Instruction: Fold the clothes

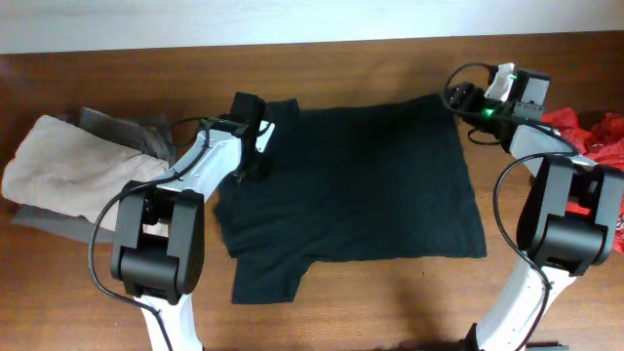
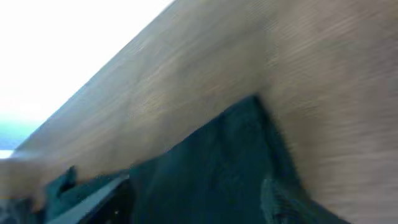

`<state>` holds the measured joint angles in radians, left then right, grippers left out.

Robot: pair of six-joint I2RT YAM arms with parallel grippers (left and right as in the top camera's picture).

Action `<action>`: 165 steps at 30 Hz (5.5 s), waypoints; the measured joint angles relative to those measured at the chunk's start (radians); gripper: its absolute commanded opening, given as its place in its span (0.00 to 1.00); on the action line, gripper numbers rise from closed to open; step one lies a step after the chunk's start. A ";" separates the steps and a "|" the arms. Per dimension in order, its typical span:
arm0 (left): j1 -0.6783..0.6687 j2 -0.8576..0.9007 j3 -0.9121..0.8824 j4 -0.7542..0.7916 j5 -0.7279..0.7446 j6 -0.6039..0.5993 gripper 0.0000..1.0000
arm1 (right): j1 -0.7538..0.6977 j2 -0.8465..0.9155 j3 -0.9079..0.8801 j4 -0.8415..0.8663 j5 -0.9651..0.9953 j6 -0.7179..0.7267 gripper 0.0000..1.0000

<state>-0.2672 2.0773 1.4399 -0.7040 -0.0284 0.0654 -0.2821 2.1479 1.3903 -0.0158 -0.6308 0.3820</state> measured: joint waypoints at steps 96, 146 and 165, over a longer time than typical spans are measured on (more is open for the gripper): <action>-0.002 -0.637 -0.821 -0.183 0.293 -0.589 0.77 | -0.006 -0.950 0.010 -1.278 0.163 -0.338 0.73; 0.089 -0.792 -0.596 -0.437 0.316 -0.500 0.57 | -0.006 -0.950 0.010 -1.266 0.164 -0.338 0.75; 0.132 -0.630 -0.838 -0.168 0.369 -0.568 0.49 | -0.006 -0.950 0.010 -1.266 0.164 -0.338 0.76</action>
<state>-0.1356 1.4471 0.6018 -0.8719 0.3405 -0.5022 -0.2886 1.1980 1.3998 -1.2816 -0.4671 0.0444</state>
